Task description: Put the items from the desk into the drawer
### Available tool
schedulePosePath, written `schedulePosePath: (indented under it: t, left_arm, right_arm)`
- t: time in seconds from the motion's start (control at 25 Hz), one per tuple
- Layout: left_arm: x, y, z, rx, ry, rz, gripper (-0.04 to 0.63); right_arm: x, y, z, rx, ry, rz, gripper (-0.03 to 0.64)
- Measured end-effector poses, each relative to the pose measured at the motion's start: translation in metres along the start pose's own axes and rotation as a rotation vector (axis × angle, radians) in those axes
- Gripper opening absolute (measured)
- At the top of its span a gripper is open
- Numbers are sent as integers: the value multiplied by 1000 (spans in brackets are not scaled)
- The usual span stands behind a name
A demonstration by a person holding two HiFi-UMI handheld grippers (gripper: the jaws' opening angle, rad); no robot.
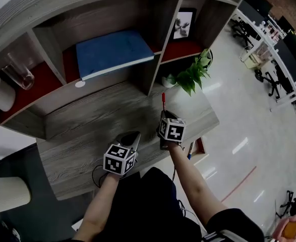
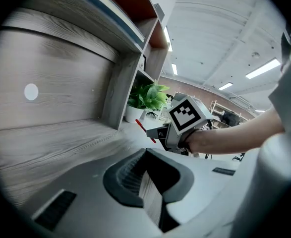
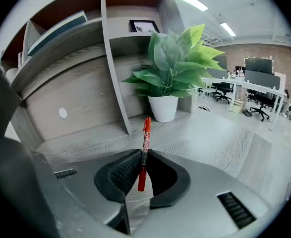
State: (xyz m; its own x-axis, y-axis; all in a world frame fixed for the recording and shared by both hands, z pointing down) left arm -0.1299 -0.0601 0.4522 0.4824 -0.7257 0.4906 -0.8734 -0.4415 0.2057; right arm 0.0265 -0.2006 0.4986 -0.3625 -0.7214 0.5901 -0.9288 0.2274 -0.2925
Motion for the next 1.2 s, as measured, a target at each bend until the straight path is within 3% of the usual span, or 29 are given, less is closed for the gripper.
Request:
schedulePosePath:
  t: [0.44,1.2]
  left_arm:
    - [33,-56,2,12,25,-29,23]
    - [70,-208,-9,22,12,-19,23]
  right_arm:
    - [-65,-19,-17,30,-19,80,26]
    - [-169,-155,-44,43,-36,54,26]
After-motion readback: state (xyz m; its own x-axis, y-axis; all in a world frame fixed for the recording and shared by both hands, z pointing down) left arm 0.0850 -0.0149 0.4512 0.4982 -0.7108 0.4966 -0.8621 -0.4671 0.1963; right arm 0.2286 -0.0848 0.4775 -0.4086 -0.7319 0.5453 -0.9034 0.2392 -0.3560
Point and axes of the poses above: the fingertips, and each gripper's own axes: x forward along the fingers, y to its left, z out of its top, the point moved 7 cm from there along -x, backward along the fingers, and after that the axes turned 8 degrees about x, right-handed, at the moved point
